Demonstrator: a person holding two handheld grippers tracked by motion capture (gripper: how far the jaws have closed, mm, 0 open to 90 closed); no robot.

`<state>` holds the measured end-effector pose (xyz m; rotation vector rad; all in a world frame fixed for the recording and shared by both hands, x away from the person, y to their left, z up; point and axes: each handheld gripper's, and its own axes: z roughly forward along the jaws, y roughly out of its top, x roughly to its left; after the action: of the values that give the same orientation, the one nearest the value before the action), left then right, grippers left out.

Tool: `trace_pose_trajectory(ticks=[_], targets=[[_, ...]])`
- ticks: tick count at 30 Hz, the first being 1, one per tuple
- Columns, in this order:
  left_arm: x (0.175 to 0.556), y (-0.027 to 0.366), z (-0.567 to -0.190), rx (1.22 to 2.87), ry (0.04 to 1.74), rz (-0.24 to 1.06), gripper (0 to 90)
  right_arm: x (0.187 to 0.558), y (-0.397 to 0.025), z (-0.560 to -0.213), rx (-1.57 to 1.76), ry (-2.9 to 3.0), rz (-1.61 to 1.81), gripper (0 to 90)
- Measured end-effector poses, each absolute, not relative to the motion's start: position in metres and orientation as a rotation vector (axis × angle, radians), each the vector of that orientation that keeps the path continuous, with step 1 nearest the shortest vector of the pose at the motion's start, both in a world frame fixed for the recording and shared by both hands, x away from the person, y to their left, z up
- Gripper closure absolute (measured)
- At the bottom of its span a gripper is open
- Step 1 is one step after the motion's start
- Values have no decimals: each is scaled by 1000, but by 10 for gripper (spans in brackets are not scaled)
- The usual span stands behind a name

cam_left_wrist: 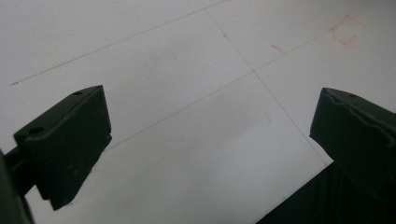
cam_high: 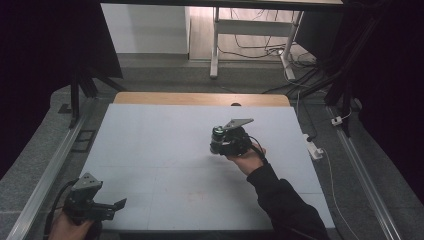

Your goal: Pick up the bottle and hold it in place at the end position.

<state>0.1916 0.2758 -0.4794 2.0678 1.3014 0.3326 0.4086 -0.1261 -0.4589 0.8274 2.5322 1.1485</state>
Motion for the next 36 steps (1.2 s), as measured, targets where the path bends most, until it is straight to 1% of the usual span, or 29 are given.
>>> trace_pose_trajectory(ticks=[16,36], targets=[[191,276,-479,2062,1299,332,0,427,-88,-478,809,2580,1098,531],[190,276,-479,2067,1287,344,0,429,-77,-499,777,2602,1045,531]])
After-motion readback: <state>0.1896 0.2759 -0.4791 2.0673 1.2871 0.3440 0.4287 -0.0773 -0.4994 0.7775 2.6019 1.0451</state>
